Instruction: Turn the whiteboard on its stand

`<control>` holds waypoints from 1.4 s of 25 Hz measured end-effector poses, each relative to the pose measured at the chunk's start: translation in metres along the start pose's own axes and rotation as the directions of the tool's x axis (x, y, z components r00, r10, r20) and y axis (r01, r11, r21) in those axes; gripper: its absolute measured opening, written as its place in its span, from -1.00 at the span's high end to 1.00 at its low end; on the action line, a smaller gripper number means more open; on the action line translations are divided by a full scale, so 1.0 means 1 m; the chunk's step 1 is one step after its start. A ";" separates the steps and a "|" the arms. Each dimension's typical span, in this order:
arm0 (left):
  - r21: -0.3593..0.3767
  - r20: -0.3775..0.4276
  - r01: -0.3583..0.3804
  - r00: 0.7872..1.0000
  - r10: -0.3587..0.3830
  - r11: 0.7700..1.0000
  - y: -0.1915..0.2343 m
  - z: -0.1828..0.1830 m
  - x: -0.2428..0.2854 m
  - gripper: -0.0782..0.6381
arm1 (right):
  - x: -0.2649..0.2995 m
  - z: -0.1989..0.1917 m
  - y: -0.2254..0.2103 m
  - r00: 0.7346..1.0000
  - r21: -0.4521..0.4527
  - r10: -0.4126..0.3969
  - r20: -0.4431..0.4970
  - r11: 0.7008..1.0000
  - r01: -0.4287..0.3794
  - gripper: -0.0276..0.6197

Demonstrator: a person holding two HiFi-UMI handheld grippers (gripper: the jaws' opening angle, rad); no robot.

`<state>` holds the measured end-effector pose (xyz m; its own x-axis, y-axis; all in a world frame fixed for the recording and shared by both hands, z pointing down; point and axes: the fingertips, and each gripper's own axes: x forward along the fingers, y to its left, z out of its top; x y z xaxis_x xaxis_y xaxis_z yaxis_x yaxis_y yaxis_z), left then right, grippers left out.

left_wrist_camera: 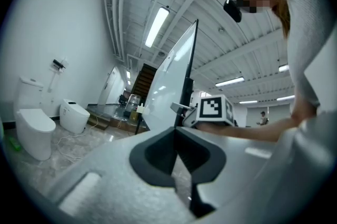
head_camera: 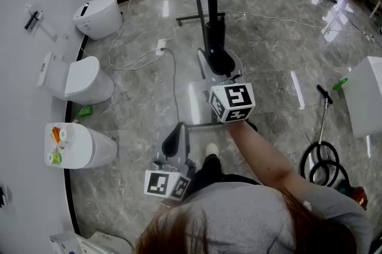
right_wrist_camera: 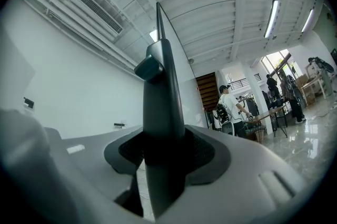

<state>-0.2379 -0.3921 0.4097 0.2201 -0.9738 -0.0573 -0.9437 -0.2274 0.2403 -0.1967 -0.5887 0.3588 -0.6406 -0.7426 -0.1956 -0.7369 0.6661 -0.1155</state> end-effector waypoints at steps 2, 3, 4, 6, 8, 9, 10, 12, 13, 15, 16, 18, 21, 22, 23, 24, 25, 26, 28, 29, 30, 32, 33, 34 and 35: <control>0.017 0.021 -0.007 1.000 0.007 1.000 -0.002 0.008 -0.004 0.77 | -0.011 0.001 0.001 1.000 0.000 -0.002 -0.002 1.000 0.002 0.35; 0.024 0.032 -0.009 0.999 0.008 1.000 -0.005 0.011 -0.006 0.78 | -0.017 0.002 0.002 1.000 -0.001 -0.002 -0.003 1.000 0.002 0.35; 0.027 0.040 -0.010 0.999 0.009 1.000 -0.007 0.014 -0.007 0.78 | -0.022 0.002 0.002 1.000 -0.003 -0.002 -0.004 1.000 0.002 0.35; 0.028 0.042 -0.008 0.999 0.007 1.000 -0.013 0.013 -0.011 0.78 | -0.031 0.004 0.003 1.000 -0.005 -0.001 -0.003 1.000 0.001 0.36; 0.024 0.029 0.000 1.000 -0.001 1.000 -0.020 0.007 -0.017 0.77 | -0.040 0.005 0.006 1.000 -0.010 -0.003 0.000 1.000 0.003 0.36; 0.022 0.021 0.006 1.000 -0.006 1.000 -0.025 0.004 -0.021 0.78 | -0.046 0.005 0.008 1.000 -0.012 -0.003 0.001 1.000 0.003 0.36; 0.022 0.014 0.012 1.000 -0.012 1.000 -0.031 0.001 -0.024 0.78 | -0.051 0.006 0.009 1.000 -0.013 0.000 0.001 1.000 0.000 0.36; 0.024 0.003 0.021 1.000 -0.021 0.999 -0.043 -0.002 -0.028 0.78 | -0.060 0.010 0.010 1.000 -0.012 0.007 0.002 1.000 -0.007 0.36; 0.026 -0.002 0.026 1.000 -0.026 0.999 -0.048 -0.003 -0.031 0.78 | -0.065 0.011 0.010 1.000 -0.012 0.009 0.003 1.000 -0.009 0.36; 0.031 -0.011 0.034 0.999 -0.034 0.999 -0.056 -0.003 -0.036 0.77 | -0.075 0.013 0.011 1.000 -0.012 0.009 0.003 1.000 -0.009 0.36; 0.033 -0.015 0.036 0.999 -0.036 0.999 -0.060 -0.004 -0.040 0.78 | -0.080 0.014 0.012 1.000 -0.012 0.009 0.004 1.000 -0.009 0.36; 0.035 -0.025 0.038 0.999 -0.037 0.999 -0.064 -0.007 -0.047 0.78 | -0.089 0.014 0.013 1.000 -0.012 0.011 0.004 1.000 -0.011 0.36; 0.036 -0.034 0.038 0.999 -0.037 0.999 -0.067 -0.009 -0.057 0.78 | -0.098 0.015 0.017 1.000 -0.010 0.020 0.003 1.000 -0.020 0.36; 0.037 -0.035 0.041 0.999 -0.039 0.999 -0.069 -0.009 -0.058 0.78 | -0.101 0.015 0.018 1.000 -0.008 0.023 0.001 1.000 -0.023 0.36; 0.038 -0.035 0.045 0.998 -0.044 0.998 -0.071 -0.009 -0.059 0.78 | -0.103 0.016 0.018 1.000 -0.005 0.026 0.000 1.000 -0.026 0.36; 0.040 -0.036 0.051 0.998 -0.050 0.998 -0.073 -0.009 -0.061 0.78 | -0.105 0.016 0.018 1.000 -0.004 0.026 -0.001 1.000 -0.026 0.36; 0.042 -0.037 0.057 0.998 -0.055 0.998 -0.075 -0.009 -0.062 0.78 | -0.108 0.017 0.018 1.000 -0.005 0.025 -0.003 1.000 -0.025 0.36; 0.044 -0.038 0.060 0.998 -0.058 0.997 -0.077 -0.009 -0.065 0.77 | -0.111 0.018 0.019 1.000 -0.006 0.024 -0.004 1.000 -0.024 0.36; 0.047 -0.035 0.062 0.998 -0.060 0.997 -0.078 -0.010 -0.070 0.78 | -0.119 0.019 0.021 1.000 -0.006 0.024 -0.004 1.000 -0.024 0.36; 0.046 -0.030 0.062 0.998 -0.060 0.997 -0.079 -0.010 -0.073 0.78 | -0.123 0.019 0.021 1.000 -0.005 0.028 -0.004 1.000 -0.028 0.36; 0.045 -0.025 0.062 0.998 -0.061 0.997 -0.081 -0.010 -0.075 0.78 | -0.127 0.020 0.021 0.999 -0.003 0.033 -0.002 0.999 -0.033 0.36; 0.040 -0.020 0.064 0.998 -0.063 0.997 -0.086 -0.011 -0.079 0.78 | -0.136 0.022 0.019 0.999 0.001 0.039 0.000 0.999 -0.039 0.36; 0.039 -0.021 0.066 0.998 -0.065 0.997 -0.089 -0.013 -0.082 0.78 | -0.140 0.023 0.019 0.999 0.002 0.039 0.001 0.999 -0.039 0.36; 0.037 -0.024 0.069 0.997 -0.069 0.997 -0.091 -0.014 -0.086 0.77 | -0.145 0.024 0.019 0.999 0.001 0.037 0.001 0.999 -0.037 0.36; 0.037 -0.027 0.073 0.997 -0.072 0.997 -0.093 -0.014 -0.090 0.78 | -0.150 0.025 0.019 0.999 0.001 0.034 0.001 0.999 -0.034 0.36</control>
<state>-0.1668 -0.2838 0.4057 0.2937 -0.9547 -0.0482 -0.9336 -0.2973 0.1998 -0.1092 -0.4636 0.3618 -0.6648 -0.7196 -0.2005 -0.7147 0.6908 -0.1096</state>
